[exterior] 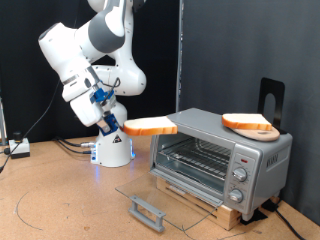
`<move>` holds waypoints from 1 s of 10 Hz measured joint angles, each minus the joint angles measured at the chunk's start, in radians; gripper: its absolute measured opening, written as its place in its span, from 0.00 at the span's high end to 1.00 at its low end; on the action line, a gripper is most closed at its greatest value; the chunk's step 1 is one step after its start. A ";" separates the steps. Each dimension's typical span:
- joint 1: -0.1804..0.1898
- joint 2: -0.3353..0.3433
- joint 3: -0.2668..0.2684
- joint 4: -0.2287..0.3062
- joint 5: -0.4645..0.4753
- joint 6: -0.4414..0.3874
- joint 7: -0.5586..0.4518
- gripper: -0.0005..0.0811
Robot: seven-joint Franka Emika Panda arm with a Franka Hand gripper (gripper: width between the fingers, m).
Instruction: Make a piece of toast with the oven
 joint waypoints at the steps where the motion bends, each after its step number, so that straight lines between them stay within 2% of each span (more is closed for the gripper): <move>1: -0.001 0.032 -0.001 0.003 -0.024 0.032 -0.037 0.51; 3: -0.001 0.098 -0.001 0.018 -0.039 0.071 -0.119 0.51; 5: 0.005 0.145 0.003 0.035 -0.024 0.072 -0.181 0.51; 10: 0.032 0.191 0.083 0.024 -0.038 0.177 -0.200 0.51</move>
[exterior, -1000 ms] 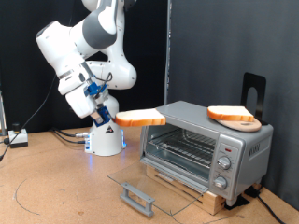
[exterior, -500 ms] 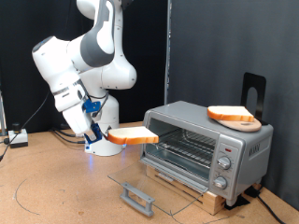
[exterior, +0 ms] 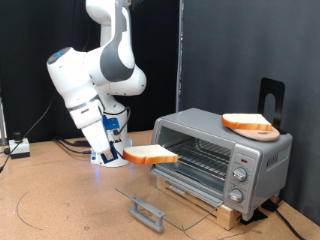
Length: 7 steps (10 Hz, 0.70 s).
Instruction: Make a piece of toast with the oven
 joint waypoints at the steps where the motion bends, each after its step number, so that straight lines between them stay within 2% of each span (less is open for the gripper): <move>1: 0.008 0.001 0.015 -0.006 0.012 0.010 0.000 0.51; 4: 0.044 -0.008 0.062 -0.043 0.051 0.074 -0.011 0.51; 7: 0.094 -0.048 0.097 -0.112 0.121 0.152 -0.083 0.51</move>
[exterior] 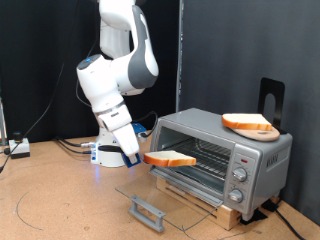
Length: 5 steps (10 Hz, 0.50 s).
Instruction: Make a piece of toast with the oven
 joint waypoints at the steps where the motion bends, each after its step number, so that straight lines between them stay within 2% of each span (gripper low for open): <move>1: 0.016 -0.020 0.013 -0.021 0.021 0.017 -0.007 0.51; 3: 0.034 -0.058 0.051 -0.056 0.028 0.068 -0.002 0.51; 5: 0.033 -0.065 0.093 -0.080 0.002 0.172 0.011 0.51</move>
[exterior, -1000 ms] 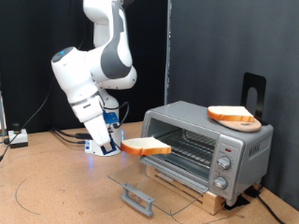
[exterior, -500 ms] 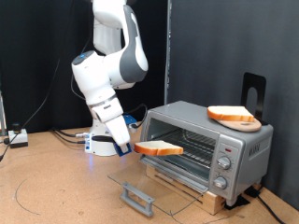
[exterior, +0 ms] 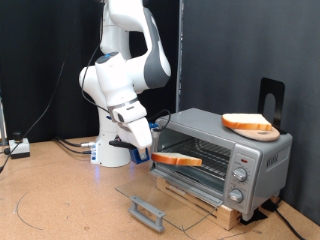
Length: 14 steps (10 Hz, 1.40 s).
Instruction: Make a piece of toast with the oven
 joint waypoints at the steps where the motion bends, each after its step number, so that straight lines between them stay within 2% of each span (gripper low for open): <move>1: -0.006 0.002 0.010 -0.003 -0.025 0.027 0.011 0.51; 3: -0.016 0.004 0.017 -0.003 -0.044 0.043 0.025 0.51; 5: -0.015 0.005 0.012 -0.003 -0.003 0.038 0.018 0.51; 9: -0.013 0.005 0.003 0.017 0.035 -0.019 0.014 0.51; 14: 0.021 -0.035 0.019 0.025 0.075 -0.057 0.020 0.51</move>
